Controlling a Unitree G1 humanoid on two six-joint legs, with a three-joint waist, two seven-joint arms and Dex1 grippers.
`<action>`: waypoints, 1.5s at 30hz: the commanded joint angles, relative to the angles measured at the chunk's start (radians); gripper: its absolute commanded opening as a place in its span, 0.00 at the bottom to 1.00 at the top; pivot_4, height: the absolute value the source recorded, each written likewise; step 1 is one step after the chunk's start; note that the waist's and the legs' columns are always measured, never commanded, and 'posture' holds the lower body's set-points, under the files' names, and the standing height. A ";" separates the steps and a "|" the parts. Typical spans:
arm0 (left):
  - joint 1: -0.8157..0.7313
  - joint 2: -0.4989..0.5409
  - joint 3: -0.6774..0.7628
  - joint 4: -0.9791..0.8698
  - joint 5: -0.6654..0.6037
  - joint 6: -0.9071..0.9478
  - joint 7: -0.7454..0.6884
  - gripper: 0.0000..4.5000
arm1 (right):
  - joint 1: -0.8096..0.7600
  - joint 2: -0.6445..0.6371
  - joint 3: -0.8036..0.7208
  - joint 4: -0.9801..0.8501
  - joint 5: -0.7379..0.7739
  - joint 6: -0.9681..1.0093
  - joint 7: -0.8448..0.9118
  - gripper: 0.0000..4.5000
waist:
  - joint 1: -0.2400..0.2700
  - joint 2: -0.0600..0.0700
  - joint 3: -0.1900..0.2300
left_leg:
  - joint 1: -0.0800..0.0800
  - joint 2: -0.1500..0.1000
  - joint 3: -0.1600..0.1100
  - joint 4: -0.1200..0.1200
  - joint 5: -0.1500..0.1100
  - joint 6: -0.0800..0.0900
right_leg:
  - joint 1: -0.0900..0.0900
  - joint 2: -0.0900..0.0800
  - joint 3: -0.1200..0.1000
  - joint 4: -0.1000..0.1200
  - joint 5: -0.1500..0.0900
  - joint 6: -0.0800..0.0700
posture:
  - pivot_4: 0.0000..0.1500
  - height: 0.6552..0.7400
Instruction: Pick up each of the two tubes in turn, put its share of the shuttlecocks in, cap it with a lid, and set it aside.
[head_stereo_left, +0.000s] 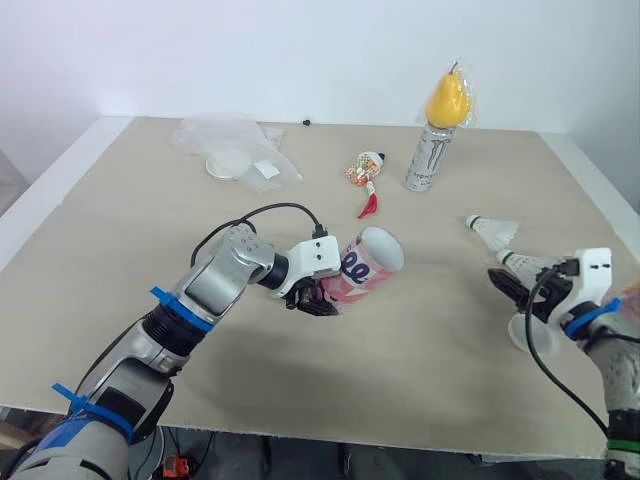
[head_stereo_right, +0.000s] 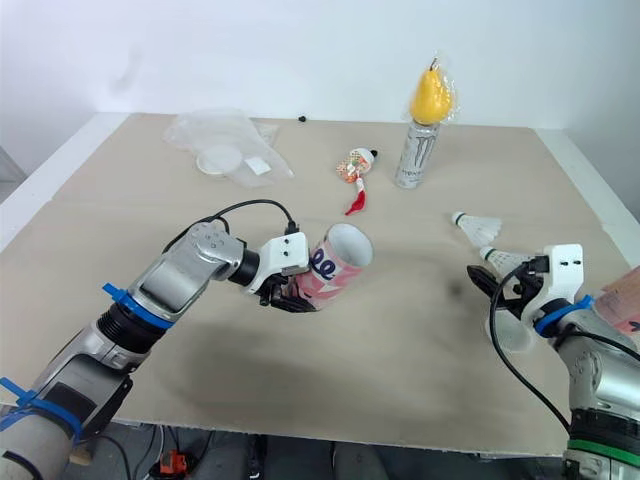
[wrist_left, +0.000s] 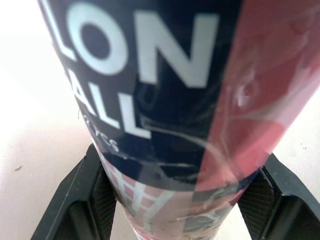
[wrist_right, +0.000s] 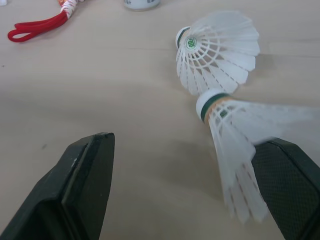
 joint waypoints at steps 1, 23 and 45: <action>0.003 0.014 0.000 -0.023 -0.005 0.006 0.001 0.63 | -0.030 -0.022 -0.012 0.017 -0.003 -0.025 -0.003 0.98 | 0.000 0.000 0.000 | 0.000 0.000 0.000 0.000 0.000 0.000 | 0.000 0.000 0.000 0.000 0.000 0.000 | 1.00 1.00; -0.009 0.024 -0.004 0.029 0.006 -0.038 0.001 0.63 | 0.033 -0.088 -0.034 -0.177 0.005 -0.019 -0.026 0.02 | -0.001 0.001 0.000 | 0.000 0.000 0.000 0.000 0.000 0.000 | 0.000 0.000 0.000 0.000 0.000 0.000 | 1.00 1.00; -0.054 -0.011 0.007 0.121 -0.033 -0.082 -0.040 0.63 | -0.347 -0.397 0.385 -0.560 -0.045 -0.393 0.585 0.02 | 0.001 -0.005 0.003 | -0.003 -0.002 -0.001 0.000 0.000 0.000 | -0.002 -0.002 -0.001 -0.001 -0.001 0.000 | 1.00 1.00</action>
